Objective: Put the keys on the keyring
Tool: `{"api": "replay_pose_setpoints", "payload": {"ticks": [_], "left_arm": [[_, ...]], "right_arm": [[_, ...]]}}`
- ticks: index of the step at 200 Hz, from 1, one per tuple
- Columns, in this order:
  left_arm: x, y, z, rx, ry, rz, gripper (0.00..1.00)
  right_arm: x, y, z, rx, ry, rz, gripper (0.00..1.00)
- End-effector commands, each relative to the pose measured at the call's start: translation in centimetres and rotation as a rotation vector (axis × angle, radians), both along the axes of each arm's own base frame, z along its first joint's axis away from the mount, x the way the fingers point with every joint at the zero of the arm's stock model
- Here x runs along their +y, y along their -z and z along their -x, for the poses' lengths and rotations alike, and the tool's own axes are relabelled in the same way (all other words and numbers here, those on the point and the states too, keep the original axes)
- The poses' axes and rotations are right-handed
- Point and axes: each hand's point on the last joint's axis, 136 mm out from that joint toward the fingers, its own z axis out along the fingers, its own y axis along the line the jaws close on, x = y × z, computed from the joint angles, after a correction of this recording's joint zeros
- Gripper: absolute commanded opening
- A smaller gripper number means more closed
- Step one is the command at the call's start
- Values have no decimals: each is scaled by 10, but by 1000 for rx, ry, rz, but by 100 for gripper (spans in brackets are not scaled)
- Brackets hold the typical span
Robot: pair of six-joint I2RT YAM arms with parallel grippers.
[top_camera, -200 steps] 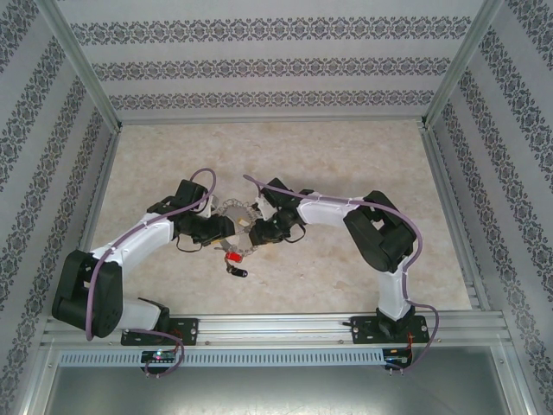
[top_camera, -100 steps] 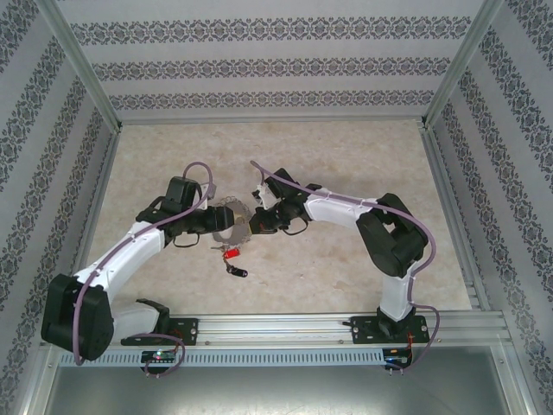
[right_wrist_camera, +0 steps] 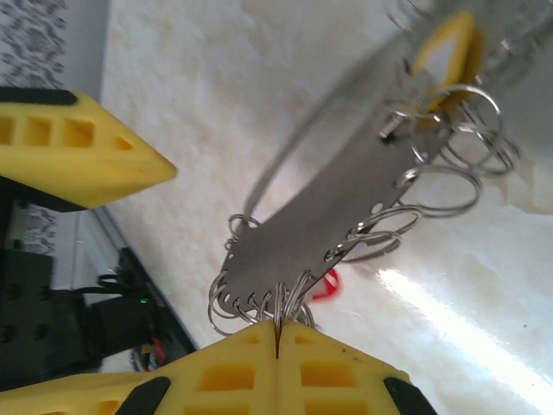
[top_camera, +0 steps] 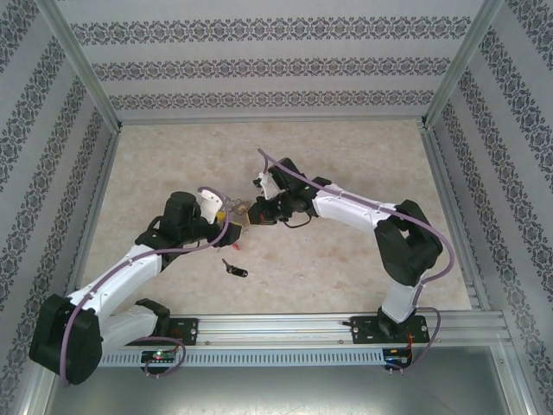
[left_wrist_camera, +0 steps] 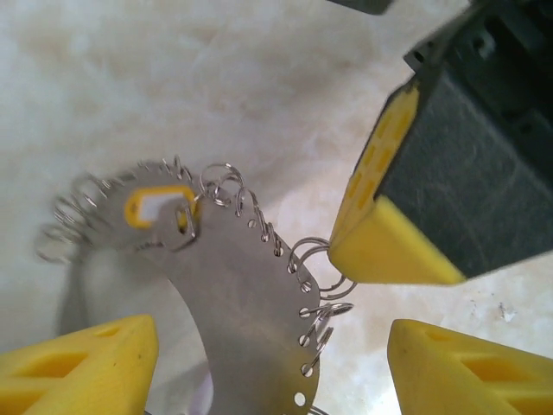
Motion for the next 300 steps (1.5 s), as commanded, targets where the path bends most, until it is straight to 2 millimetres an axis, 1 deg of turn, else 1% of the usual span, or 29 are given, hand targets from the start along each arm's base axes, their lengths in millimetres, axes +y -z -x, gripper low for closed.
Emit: {"api": "replay_pose_setpoints", "payload": {"ticks": [1,21,48,70,88,102,112,124,134,141,165,202,216,237,247,280,300], "left_arm": [[-8,-18,-5,-211,108,-48,71],[-11,-17,-7,-231,103,-15,71],[-9,-27,-16,-282,29,63,70],[-15,-37,-15,-294,57,111,69],[-19,-47,-13,-309,78,157,66],[-23,-57,-11,-314,110,194,59],[-27,-61,-9,-309,140,204,57],[-33,-61,-6,-293,187,208,50],[-37,-62,-4,-279,218,221,48],[-42,-61,-3,-269,247,234,45],[-50,-63,-6,-262,285,273,44],[-68,-74,-9,-274,363,293,43],[-75,-77,-6,-277,406,298,40],[-89,-85,9,-284,531,313,24],[-95,-86,17,-275,587,308,21],[-108,-88,34,-271,670,292,20],[-111,-88,37,-274,684,269,20]], "right_arm": [[-1,-31,-6,-2,21,-60,0],[-3,-34,-6,4,26,-69,0],[-7,-42,-5,-36,-13,-87,0],[-17,-44,0,-172,-112,-66,0],[-28,-45,4,-310,-197,-51,0],[-37,-44,4,-396,-236,-50,0],[-44,-44,0,-437,-239,-49,0],[-48,-46,2,-480,-272,-78,0],[-50,-49,6,-535,-312,-101,0],[-50,-52,9,-581,-337,-112,0],[-55,-62,12,-705,-367,-123,0],[-61,-76,19,-851,-411,-144,0],[-64,-80,22,-898,-421,-146,0],[-68,-88,27,-964,-430,-155,0],[-69,-92,31,-999,-442,-165,0],[-72,-101,38,-1069,-446,-196,0],[-73,-103,40,-1094,-445,-198,0]]}}
